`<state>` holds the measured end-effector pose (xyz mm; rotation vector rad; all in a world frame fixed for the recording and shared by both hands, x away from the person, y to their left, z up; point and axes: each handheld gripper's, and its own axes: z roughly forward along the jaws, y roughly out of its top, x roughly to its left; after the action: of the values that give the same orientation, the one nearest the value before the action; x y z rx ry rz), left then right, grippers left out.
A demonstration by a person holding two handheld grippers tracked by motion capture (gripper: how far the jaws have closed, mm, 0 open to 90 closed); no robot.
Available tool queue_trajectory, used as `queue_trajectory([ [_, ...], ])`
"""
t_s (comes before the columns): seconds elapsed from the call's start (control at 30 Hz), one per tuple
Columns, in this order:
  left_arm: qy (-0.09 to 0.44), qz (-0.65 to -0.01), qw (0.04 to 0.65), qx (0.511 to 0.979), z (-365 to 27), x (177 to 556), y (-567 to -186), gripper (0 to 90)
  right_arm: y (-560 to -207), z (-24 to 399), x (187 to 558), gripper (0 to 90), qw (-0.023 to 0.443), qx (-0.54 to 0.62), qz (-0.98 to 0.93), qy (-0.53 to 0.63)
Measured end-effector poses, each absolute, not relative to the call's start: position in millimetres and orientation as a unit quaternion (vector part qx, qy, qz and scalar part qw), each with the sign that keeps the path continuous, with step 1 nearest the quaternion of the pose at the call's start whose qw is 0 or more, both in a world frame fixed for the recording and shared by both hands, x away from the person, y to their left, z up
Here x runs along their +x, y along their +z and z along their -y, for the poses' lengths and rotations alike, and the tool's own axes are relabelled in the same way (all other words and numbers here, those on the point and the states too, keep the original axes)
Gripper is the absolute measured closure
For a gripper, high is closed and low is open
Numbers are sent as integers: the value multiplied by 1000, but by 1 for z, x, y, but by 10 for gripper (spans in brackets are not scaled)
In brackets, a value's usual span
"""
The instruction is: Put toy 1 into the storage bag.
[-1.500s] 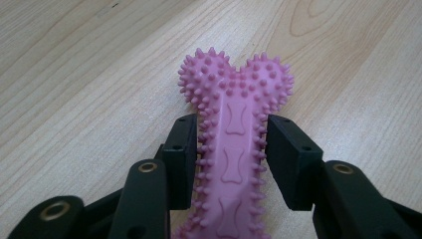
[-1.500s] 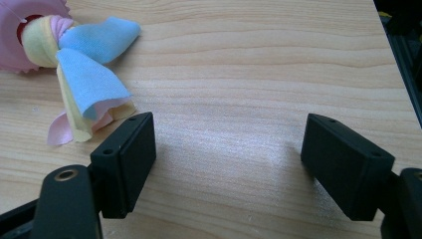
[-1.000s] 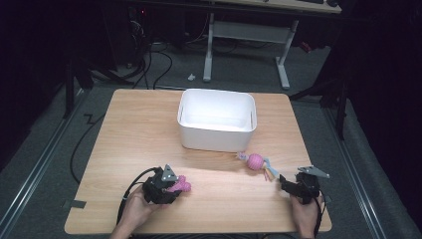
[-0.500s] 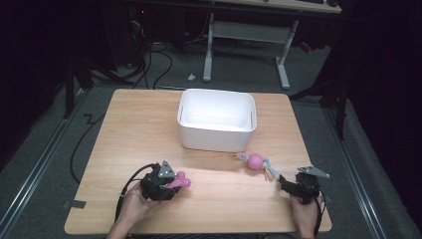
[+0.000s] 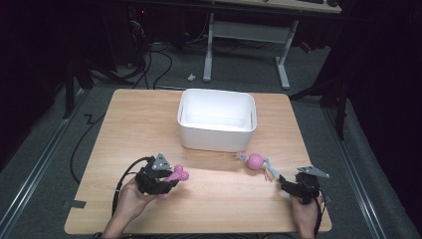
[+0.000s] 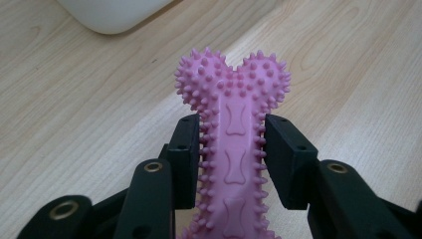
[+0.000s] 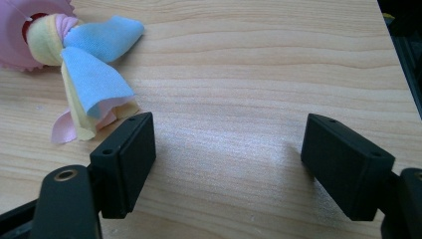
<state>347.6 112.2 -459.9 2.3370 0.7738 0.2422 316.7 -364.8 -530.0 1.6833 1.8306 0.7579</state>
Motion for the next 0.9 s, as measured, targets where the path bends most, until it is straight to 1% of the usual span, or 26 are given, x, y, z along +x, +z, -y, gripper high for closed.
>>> queue_trajectory([
  [0.9,90,-294,360,881,-118,365,-421,596,-530,365,317,216,267,623,-679,281],
])
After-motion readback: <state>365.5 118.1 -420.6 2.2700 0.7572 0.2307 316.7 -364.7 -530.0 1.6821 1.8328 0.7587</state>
